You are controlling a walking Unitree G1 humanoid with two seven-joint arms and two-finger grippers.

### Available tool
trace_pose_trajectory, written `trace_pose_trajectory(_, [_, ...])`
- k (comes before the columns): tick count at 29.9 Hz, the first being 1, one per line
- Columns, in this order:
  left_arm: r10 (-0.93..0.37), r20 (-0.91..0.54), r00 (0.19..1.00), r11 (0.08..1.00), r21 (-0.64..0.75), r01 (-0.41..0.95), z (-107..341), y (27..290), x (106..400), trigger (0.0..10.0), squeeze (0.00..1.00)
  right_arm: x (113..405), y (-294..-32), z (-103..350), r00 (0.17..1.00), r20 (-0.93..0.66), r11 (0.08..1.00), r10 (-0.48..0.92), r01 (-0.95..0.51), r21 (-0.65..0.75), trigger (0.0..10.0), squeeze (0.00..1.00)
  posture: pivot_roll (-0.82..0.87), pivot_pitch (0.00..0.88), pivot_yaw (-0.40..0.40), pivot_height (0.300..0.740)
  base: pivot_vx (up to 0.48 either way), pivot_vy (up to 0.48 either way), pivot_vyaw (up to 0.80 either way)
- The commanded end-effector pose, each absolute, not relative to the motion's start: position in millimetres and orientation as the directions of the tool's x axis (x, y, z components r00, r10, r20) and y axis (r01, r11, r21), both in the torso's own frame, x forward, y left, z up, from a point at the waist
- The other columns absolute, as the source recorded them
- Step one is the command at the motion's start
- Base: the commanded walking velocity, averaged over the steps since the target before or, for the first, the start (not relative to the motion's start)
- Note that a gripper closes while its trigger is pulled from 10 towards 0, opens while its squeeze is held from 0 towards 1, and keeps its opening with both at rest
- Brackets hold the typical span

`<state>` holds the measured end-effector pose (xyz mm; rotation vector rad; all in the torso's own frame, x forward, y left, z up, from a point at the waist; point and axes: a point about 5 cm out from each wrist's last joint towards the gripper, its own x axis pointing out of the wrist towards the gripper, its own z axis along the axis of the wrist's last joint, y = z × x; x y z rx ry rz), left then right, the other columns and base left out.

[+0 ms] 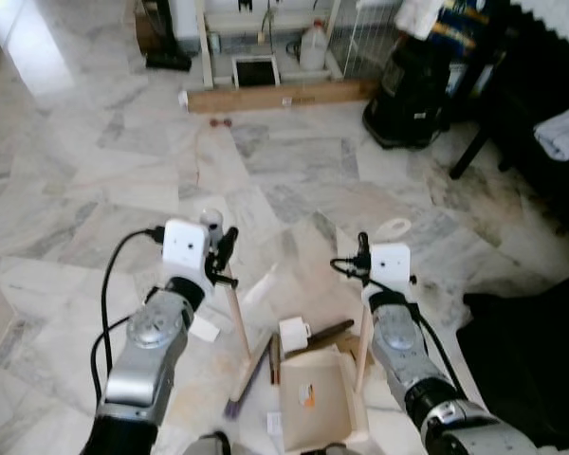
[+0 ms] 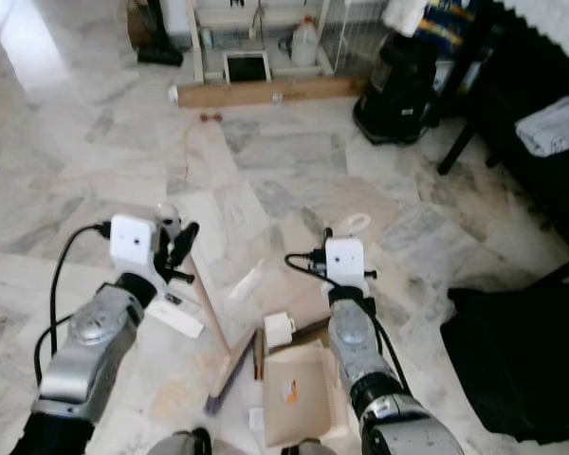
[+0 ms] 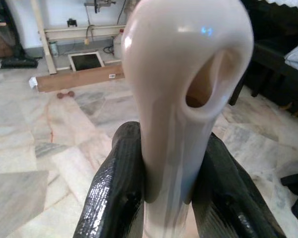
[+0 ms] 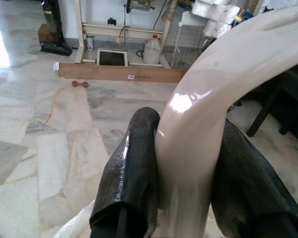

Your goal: Sweep floor

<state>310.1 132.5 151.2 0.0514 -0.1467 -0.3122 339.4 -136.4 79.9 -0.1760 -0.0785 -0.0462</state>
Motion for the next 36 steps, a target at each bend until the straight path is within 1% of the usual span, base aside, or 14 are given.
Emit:
trace_pose_trajectory(1, [-0.326,0.166,0.931,0.942,0.138,0.306,155,128,316,10.0,0.0,337,-144,76,0.996,0.069,0.979,-0.052,0.064,-0.191,10.0,0.0,0.17,0.184,-0.072,0.74,0.0,0.0,0.0])
trace_pose_trajectory(9, [-0.342,0.167,0.925,0.935,0.161,0.317,153,126,320,10.0,0.0,336,-147,75,0.996,0.067,0.979,-0.058,0.07,-0.194,10.0,0.0,0.17,0.19,-0.07,0.74,0.0,0.0,0.0])
trace_pose_trajectory(12, [-0.406,0.113,0.907,0.908,0.161,0.386,147,125,315,10.0,0.0,336,-146,74,0.996,0.065,0.979,-0.057,0.068,-0.194,10.0,0.0,0.17,0.19,-0.071,0.74,0.0,0.0,0.0])
trace_pose_trajectory(13, [-0.406,0.113,0.907,0.908,0.161,0.386,147,125,315,10.0,0.0,336,-146,74,0.996,0.065,0.979,-0.057,0.068,-0.194,10.0,0.0,0.17,0.19,-0.071,0.74,0.0,0.0,0.0])
trace_pose_trajectory(16, [-0.485,0.056,0.873,0.87,0.133,0.474,141,123,308,10.0,0.0,336,-145,74,0.996,0.064,0.979,-0.055,0.067,-0.193,10.0,0.0,0.17,0.19,-0.072,0.74,0.0,0.0,0.0])
trace_pose_trajectory(19, [-0.533,0.049,0.845,0.844,0.097,0.527,140,120,304,10.0,0.0,336,-145,75,0.996,0.066,0.979,-0.057,0.069,-0.193,10.0,0.0,0.18,0.19,-0.074,0.74,0.0,0.0,0.0])
trace_pose_trajectory(22, [-0.593,0.053,0.804,0.805,0.031,0.592,144,116,298,10.0,0.0,337,-144,76,0.996,0.069,0.978,-0.061,0.073,-0.195,10.0,0.0,0.18,0.19,-0.075,0.74,0.0,0.0,0.0])
trace_pose_trajectory(29, [-0.624,0.073,0.778,0.779,-0.028,0.627,152,115,295,10.0,0.0,338,-144,77,0.996,0.069,0.978,-0.059,0.072,-0.194,10.0,0.0,0.18,0.184,-0.077,0.74,0.0,0.0,0.0])
trace_pose_trajectory(36, [-0.681,0.042,0.731,0.731,-0.013,0.682,155,113,286,10.0,0.0,338,-144,77,0.996,0.069,0.978,-0.06,0.073,-0.195,10.0,0.0,0.18,0.181,-0.078,0.74,0.0,0.0,0.0])
